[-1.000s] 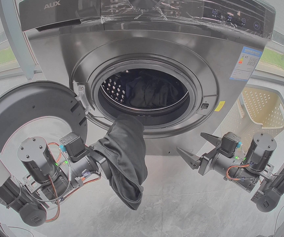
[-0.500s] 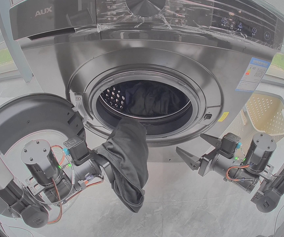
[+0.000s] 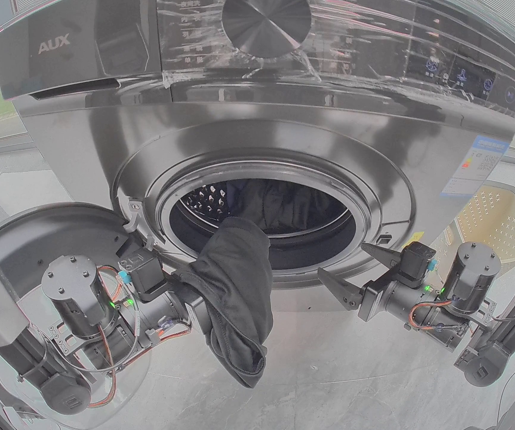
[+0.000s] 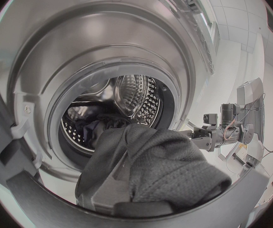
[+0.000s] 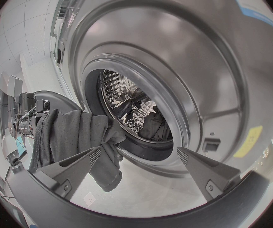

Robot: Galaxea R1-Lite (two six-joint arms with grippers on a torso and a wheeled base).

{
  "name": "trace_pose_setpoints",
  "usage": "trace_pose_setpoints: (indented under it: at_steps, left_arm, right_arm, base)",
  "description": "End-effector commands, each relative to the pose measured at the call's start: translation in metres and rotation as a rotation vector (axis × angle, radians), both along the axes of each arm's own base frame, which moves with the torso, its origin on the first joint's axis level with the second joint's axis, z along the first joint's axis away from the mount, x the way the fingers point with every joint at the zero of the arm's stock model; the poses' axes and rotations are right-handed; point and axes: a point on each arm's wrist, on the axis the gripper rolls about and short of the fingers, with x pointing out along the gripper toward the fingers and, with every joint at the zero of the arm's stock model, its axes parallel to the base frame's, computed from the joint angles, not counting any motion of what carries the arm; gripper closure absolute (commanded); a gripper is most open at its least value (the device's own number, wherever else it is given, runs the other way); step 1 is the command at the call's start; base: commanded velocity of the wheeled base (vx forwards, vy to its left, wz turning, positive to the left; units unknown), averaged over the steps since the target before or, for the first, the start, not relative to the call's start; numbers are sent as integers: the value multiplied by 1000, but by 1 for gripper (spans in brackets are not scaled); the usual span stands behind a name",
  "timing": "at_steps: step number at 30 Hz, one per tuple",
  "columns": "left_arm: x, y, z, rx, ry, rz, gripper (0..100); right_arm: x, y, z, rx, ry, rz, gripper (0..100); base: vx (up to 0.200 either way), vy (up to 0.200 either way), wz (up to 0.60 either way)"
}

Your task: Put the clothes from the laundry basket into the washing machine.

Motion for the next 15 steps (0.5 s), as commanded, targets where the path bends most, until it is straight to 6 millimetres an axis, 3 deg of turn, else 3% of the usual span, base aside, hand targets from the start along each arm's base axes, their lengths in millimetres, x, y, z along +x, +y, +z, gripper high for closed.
trace_pose_setpoints:
  at_steps: [1,11,15]
  left_arm:
    - [-1,-2,0,-2,-1,-9,100]
    - [0,-2,0,3,-3,-6,100]
    - [0,-3,0,1,-5,1,100]
  right_arm:
    - [0,0,-1,-2,4,3,0]
    - [-2,2,-1,-3,5,6,0]
    - [-2,2,-2,-5,6,-2,0]
  base:
    - [0,0,0]
    - [0,0,0]
    - [0,-200,0]
